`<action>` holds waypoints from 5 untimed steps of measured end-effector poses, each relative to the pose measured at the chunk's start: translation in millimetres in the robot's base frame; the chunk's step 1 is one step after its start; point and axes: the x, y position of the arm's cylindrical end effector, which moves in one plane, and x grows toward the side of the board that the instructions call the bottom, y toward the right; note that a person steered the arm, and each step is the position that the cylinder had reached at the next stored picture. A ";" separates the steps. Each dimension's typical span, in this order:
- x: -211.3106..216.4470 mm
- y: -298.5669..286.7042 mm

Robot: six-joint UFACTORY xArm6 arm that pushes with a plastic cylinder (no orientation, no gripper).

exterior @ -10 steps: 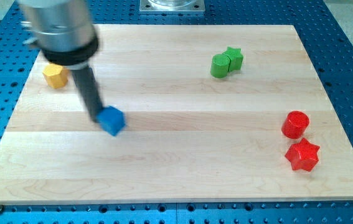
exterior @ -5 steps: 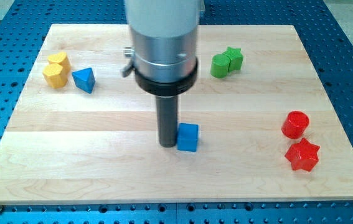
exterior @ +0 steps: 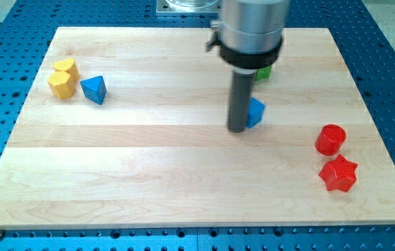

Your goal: Move the cube above the red circle

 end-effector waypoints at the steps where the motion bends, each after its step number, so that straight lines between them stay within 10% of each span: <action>1: -32.1 3.5; 5: -52.1 84.5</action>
